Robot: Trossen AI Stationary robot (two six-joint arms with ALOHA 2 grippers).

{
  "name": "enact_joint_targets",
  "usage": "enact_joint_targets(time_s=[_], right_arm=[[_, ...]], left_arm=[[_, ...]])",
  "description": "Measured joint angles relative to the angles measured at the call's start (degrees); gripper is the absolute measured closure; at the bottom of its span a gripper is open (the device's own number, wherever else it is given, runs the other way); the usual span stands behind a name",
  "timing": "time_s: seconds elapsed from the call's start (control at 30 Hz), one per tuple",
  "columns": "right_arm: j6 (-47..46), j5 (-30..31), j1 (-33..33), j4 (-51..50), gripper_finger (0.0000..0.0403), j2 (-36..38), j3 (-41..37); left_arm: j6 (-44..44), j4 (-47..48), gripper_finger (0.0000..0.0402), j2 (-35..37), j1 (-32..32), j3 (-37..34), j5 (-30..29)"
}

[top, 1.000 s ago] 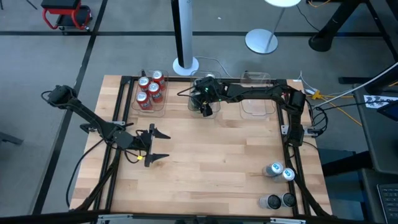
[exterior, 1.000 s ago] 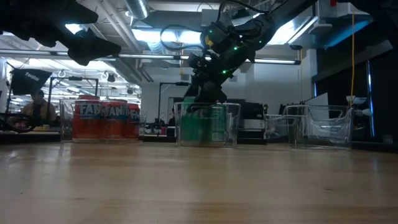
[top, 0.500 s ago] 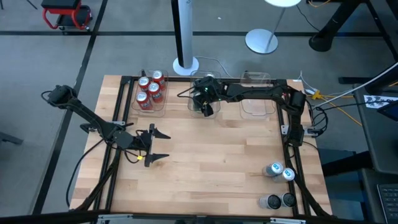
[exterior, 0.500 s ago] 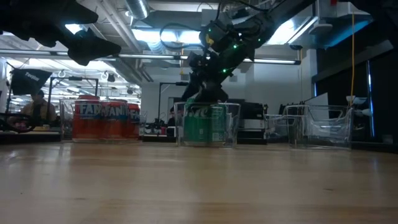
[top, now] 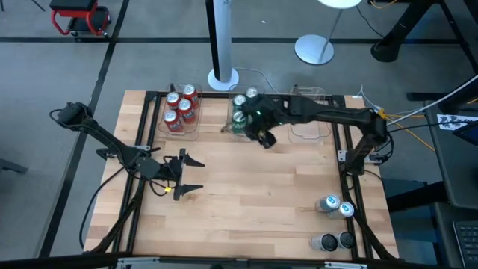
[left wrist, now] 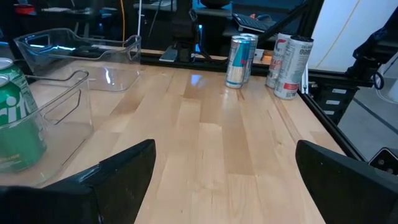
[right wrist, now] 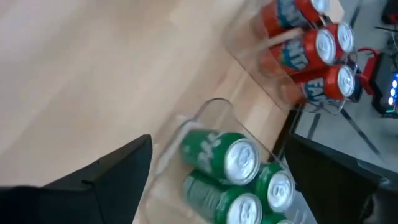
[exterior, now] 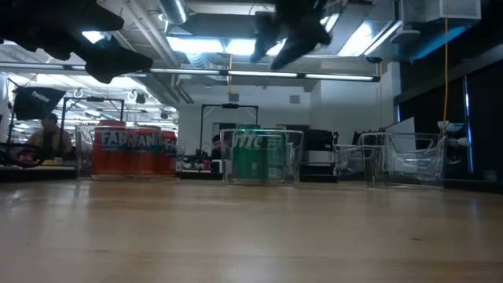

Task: Sort soda cans
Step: Put the left blue soda can into the right transparent bin

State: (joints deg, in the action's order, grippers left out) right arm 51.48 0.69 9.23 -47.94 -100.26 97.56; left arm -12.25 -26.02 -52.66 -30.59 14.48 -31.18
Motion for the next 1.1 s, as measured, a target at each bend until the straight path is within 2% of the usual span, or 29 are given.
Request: enact_joint_targets(time_s=[0.2,0.6,0.77,1.0,1.1], right_arm=[[-0.63,3.12,-9.58,-9.76,0.004,5.65,2.75],[-21.44,14.71,-25.61,-30.58,0.0031,11.11,2.84],[-29.55,11.62,-30.45,-38.99,0.0005,11.14,2.84],[-34.44,7.6,-39.1,-42.07,0.0022,11.14,2.84],[-42.57,8.48,-42.31,-42.06,0.0024,11.14,2.84]], left_arm=[[-0.65,-0.02,0.0027,0.0,0.0,0.0,0.0],[-1.11,0.0,0.0027,0.0,0.0,0.0,0.0],[-1.15,0.02,0.0027,0.0,0.0,0.0,0.01],[-1.31,0.07,0.0027,0.0,0.0,0.0,0.0],[-1.68,0.07,0.0027,-0.01,0.0,0.0,0.0]])
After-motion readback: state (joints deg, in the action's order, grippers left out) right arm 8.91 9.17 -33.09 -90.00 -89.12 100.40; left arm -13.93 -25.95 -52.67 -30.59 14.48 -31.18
